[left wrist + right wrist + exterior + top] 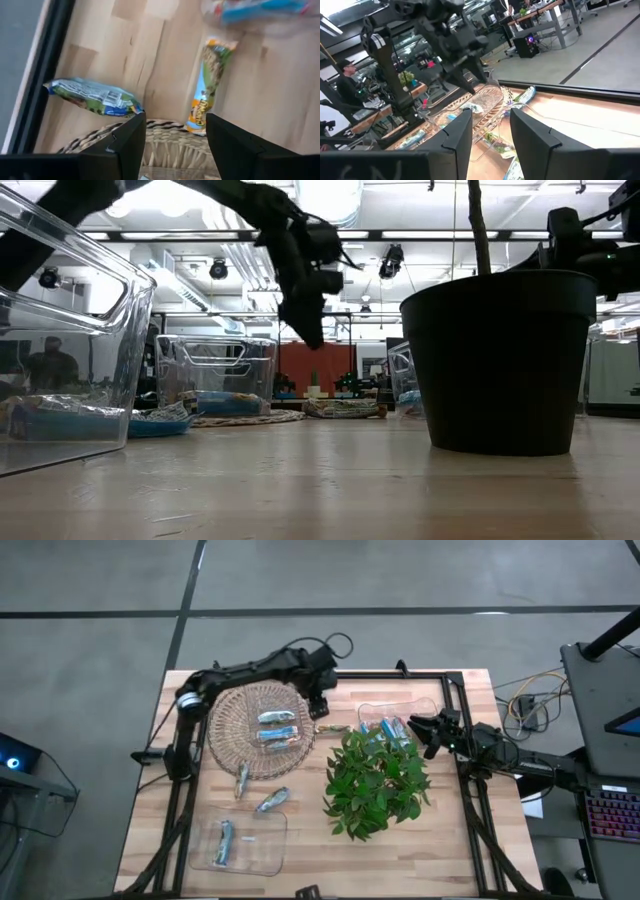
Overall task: Pick and place Granola Bars by type
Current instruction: Put the right yellow granola bar into the top left transparent bin
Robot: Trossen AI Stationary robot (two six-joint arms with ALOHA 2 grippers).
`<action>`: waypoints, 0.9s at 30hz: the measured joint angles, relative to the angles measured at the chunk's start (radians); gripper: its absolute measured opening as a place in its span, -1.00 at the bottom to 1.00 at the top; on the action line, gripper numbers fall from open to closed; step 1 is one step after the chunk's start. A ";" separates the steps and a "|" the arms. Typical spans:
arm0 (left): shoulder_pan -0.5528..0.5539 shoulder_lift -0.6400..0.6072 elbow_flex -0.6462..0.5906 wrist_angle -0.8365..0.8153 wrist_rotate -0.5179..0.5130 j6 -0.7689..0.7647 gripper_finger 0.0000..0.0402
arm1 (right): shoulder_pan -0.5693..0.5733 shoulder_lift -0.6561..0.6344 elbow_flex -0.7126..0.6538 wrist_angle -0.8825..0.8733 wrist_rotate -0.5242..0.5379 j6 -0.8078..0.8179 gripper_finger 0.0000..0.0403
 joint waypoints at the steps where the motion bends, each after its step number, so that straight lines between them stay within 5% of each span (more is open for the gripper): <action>1: -0.002 0.017 0.012 -0.010 -0.006 0.001 -0.06 | 0.000 0.000 0.000 0.000 0.000 0.000 -0.39; 27: -0.100 0.186 -0.008 0.016 -0.021 0.097 -0.06 | 0.000 -0.001 0.000 0.000 0.000 0.000 -0.37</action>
